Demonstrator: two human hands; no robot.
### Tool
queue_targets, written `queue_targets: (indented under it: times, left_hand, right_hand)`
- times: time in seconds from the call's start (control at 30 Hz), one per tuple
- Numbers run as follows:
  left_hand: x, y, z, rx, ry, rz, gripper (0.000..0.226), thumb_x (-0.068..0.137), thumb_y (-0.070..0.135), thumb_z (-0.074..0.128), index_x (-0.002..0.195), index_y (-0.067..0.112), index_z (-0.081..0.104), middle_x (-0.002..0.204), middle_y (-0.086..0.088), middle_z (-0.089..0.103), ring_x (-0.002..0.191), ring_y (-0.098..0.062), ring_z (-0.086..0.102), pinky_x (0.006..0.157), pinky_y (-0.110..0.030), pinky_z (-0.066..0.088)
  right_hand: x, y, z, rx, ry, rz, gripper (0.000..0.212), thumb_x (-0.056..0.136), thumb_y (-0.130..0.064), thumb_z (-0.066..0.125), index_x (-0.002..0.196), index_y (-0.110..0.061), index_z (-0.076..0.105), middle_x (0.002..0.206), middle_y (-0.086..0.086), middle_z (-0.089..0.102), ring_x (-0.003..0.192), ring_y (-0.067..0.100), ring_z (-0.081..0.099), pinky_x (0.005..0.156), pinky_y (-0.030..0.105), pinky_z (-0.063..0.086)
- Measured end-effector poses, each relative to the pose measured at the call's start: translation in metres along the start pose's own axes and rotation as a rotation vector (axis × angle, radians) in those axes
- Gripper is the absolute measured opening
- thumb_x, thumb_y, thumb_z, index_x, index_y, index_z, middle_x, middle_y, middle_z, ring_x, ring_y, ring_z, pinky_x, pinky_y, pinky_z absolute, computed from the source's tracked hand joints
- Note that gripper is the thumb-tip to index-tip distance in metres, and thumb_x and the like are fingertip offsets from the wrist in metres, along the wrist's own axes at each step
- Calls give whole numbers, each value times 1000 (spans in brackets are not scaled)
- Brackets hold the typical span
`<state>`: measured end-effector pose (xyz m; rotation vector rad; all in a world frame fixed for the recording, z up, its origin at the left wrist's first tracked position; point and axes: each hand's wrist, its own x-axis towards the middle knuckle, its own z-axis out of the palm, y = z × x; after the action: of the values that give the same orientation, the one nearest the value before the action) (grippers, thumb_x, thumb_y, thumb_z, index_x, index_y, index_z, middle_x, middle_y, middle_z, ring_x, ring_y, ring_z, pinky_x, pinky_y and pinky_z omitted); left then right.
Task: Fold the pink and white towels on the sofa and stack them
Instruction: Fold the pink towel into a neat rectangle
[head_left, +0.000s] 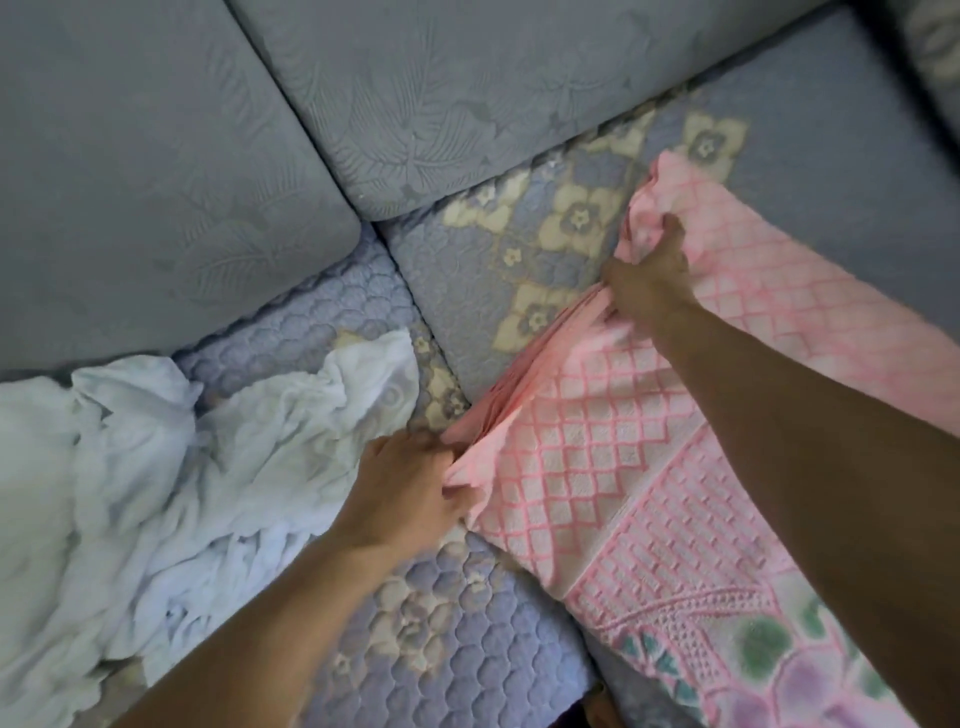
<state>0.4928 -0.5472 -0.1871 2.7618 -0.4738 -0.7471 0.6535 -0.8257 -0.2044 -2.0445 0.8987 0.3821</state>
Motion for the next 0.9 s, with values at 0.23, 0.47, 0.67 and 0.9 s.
queue_targets:
  times: [0.23, 0.47, 0.67, 0.9]
  left_hand:
    - [6, -30, -1, 23, -7, 20, 44, 89, 47, 59, 60, 13, 56, 73, -5, 58, 70, -28, 61, 64, -31, 48]
    - [-13, -17, -13, -220, 49, 495, 37, 96, 39, 58, 65, 20, 47, 81, 15, 47, 90, -7, 45, 91, -29, 34]
    - [9, -59, -10, -136, -218, 289, 43, 96, 61, 35, 83, 25, 56, 113, 14, 57, 120, -1, 42, 119, -38, 13]
    - [8, -58, -10, -524, -341, -43, 65, 82, 77, 51, 61, 16, 45, 58, 6, 40, 53, -7, 38, 54, -24, 30]
  right_hand:
    - [25, -7, -47, -568, 208, -238, 72, 93, -28, 57, 154, -22, 19, 153, 14, 28, 136, 38, 33, 109, 48, 36]
    - [61, -5, -64, -822, 119, -191, 82, 85, -50, 70, 147, -18, 27, 148, 20, 37, 135, 44, 36, 109, 52, 31]
    - [54, -2, -52, -820, 302, -224, 77, 83, -48, 73, 142, -13, 35, 140, 22, 42, 129, 43, 40, 107, 50, 32]
    - [61, 0, -56, -855, 287, -237, 79, 82, -51, 74, 141, -13, 37, 138, 22, 43, 127, 42, 42, 106, 50, 34]
